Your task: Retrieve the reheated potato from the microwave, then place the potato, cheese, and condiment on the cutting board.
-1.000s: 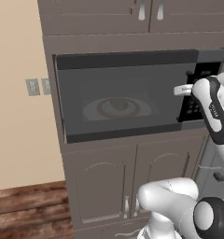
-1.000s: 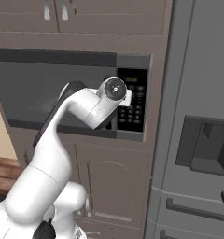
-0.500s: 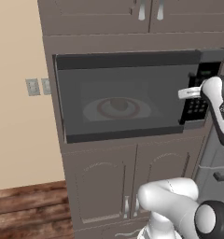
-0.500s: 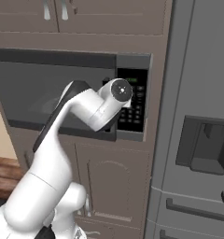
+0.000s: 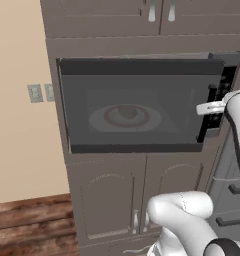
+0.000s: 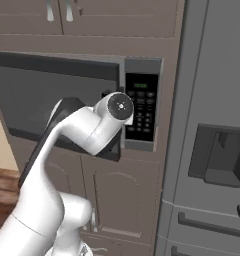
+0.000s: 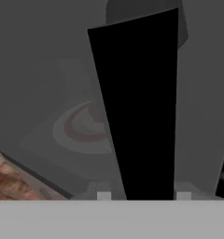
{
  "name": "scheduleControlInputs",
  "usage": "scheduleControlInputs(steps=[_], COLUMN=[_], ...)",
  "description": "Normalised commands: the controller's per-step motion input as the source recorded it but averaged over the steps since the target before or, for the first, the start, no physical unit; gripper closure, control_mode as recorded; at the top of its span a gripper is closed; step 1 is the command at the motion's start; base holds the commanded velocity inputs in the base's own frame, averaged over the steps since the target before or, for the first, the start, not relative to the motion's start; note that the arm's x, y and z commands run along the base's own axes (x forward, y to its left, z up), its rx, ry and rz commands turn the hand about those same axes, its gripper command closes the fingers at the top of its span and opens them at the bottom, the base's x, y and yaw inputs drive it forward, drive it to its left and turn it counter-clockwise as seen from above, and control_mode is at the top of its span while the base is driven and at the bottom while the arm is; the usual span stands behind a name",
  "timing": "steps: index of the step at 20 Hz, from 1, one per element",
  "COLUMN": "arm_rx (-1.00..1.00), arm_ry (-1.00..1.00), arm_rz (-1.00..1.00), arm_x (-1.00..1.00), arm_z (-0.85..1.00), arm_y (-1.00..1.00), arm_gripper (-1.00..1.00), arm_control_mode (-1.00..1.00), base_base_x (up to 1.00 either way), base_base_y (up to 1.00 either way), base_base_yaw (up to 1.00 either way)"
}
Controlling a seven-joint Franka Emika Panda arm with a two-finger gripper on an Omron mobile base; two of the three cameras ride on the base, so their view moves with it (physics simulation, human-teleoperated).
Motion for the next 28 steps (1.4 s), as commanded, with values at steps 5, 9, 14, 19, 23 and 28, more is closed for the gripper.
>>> scheduleControlInputs(steps=[5,9,14,19,23,28], arm_rx=[0.0,0.0,0.0,0.0,0.0,0.0], arm_ry=[0.06,0.06,0.05,0.07,0.11,0.09], arm_rz=[-0.04,-0.03,-0.06,-0.05,-0.04,-0.02], arm_x=[-0.58,-0.6,-0.61,-0.58,-0.49,-0.49], arm_z=[-0.01,0.0,0.0,0.0,0.0,0.0], arm_y=[0.34,0.3,0.3,0.29,0.22,0.21], arm_gripper=[1.0,1.0,1.0,1.0,1.0,1.0], arm_control_mode=[-1.0,-1.0,-1.0,-1.0,-1.0,-1.0], base_base_x=[0.0,0.0,0.0,0.0,0.0,0.0], base_base_y=[0.0,0.0,0.0,0.0,0.0,0.0], base_base_yaw=[0.0,0.0,0.0,0.0,0.0,0.0])
